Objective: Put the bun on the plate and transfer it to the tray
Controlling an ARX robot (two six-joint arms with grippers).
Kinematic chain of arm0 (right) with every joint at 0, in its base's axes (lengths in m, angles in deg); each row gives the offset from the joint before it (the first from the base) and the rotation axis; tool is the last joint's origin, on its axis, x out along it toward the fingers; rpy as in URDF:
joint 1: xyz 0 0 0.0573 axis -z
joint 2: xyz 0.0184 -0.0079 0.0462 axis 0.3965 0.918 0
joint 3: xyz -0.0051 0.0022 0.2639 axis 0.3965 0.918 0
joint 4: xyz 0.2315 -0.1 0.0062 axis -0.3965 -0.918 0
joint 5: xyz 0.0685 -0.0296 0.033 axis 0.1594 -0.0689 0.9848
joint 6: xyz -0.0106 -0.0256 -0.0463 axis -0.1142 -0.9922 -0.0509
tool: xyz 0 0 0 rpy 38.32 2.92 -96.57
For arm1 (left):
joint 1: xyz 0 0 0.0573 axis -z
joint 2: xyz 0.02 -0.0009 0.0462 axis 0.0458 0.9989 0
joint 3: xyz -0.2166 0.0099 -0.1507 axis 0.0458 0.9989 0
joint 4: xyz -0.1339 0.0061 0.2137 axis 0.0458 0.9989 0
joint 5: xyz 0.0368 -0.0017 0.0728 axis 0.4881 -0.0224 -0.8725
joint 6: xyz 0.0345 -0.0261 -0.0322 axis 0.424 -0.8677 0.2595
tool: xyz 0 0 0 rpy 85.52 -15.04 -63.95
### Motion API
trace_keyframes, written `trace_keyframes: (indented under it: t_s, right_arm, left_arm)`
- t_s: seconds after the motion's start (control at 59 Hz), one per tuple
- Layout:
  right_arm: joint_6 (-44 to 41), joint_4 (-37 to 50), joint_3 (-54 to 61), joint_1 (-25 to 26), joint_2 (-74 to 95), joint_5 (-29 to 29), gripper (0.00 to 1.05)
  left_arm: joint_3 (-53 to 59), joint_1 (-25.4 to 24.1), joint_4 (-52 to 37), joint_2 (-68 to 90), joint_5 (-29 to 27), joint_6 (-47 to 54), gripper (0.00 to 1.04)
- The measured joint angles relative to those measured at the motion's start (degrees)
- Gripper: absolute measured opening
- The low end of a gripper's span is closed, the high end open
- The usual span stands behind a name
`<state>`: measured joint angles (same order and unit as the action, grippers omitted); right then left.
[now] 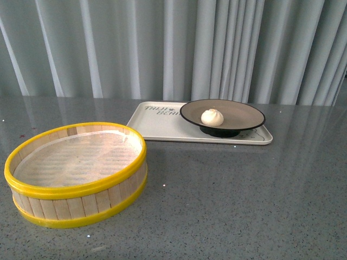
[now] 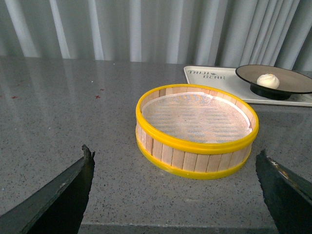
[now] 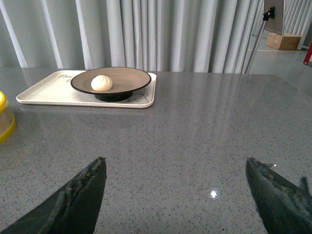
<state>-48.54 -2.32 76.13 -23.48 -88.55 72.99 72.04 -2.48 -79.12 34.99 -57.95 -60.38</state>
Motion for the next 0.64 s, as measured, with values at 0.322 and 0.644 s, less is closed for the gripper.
trace_keyframes:
  t_s: [0.322, 0.644]
  right_arm:
    - [0.0, 0.0, 0.0, 0.0, 0.0, 0.0, 0.96]
    - [0.0, 0.0, 0.0, 0.0, 0.0, 0.0, 0.96]
  left_arm:
    - [0.0, 0.0, 0.0, 0.0, 0.0, 0.0, 0.98]
    - [0.0, 0.0, 0.0, 0.0, 0.0, 0.0, 0.98]
